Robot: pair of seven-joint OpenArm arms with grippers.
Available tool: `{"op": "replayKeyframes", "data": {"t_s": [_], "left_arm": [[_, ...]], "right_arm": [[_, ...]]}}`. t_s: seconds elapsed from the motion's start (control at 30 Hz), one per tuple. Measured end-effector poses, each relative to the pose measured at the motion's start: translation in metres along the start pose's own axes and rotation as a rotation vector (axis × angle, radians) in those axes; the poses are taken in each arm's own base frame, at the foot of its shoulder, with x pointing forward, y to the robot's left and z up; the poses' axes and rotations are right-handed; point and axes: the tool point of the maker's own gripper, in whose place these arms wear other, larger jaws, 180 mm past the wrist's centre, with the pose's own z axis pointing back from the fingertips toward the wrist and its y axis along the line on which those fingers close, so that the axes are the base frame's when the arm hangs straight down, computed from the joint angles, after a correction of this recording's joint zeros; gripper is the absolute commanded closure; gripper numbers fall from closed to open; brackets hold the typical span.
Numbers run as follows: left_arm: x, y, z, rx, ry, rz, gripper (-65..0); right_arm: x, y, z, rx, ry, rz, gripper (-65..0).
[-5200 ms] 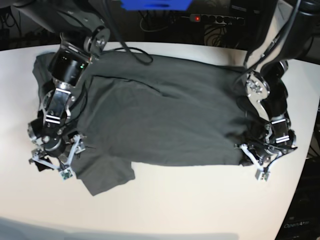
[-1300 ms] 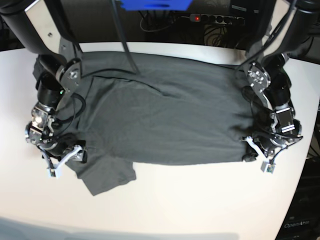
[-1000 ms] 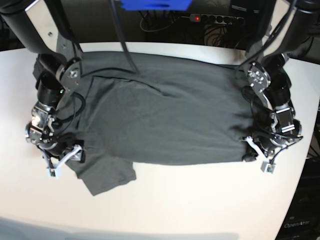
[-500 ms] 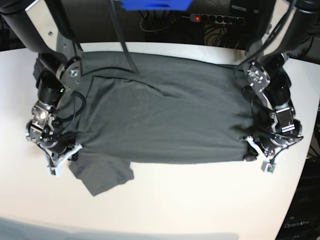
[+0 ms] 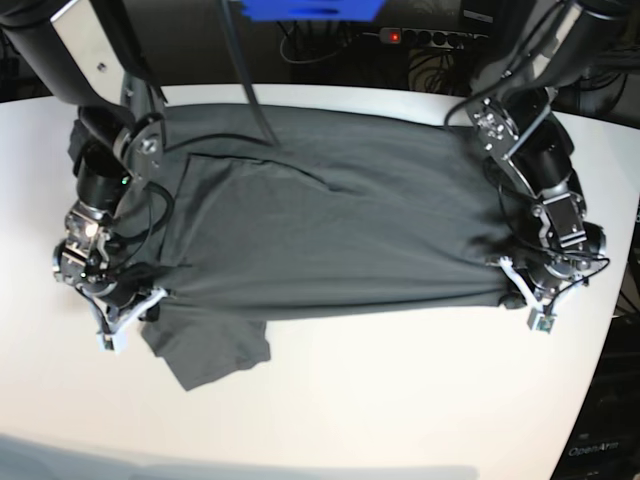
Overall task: Fold the T-shirt properly
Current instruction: 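Close the right gripper on the shirt's side edge near the hem, then lift the hem edge with both grippers and carry it toward the arm bases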
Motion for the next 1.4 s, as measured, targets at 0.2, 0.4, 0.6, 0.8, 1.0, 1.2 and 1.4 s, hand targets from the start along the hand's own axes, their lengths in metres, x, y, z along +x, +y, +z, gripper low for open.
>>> {"op": "replayKeyframes", "data": {"t_s": [0.2,0.4,0.6,0.8,1.0,1.2,1.4], "left_arm": [[0.000,-0.003,-0.001,0.000,0.001,0.003,-3.4],[0.002,-0.008,0.005,0.024,0.001,0.002,-3.4],[0.001,-0.012,0.010,0.046,0.013,-0.032,-3.4],[0.000,-0.010,0.018,0.076,0.034,-0.055,-3.4],[0.001,-0.011,0.025,0.099,0.031,-0.064,-3.4],[0.006,-0.003,0.033,0.131,0.036,-0.066,-3.4],[0.026,0.008,0.048,0.166,-0.015,-0.039,-3.4]], "right_arm": [[0.001,0.000,0.001,-0.005,0.001,0.015,-0.4],[-0.006,0.002,0.015,-0.060,0.024,0.145,-0.4],[-0.020,0.006,0.040,-0.134,0.046,0.284,-0.4],[-0.020,0.009,0.044,-0.141,0.043,0.300,-0.4],[-0.012,0.007,0.051,-0.161,0.021,0.314,-0.4],[0.008,0.020,0.062,-0.172,-0.032,0.405,-0.4],[0.014,0.021,0.077,-0.200,-0.072,0.428,-0.4]]}}
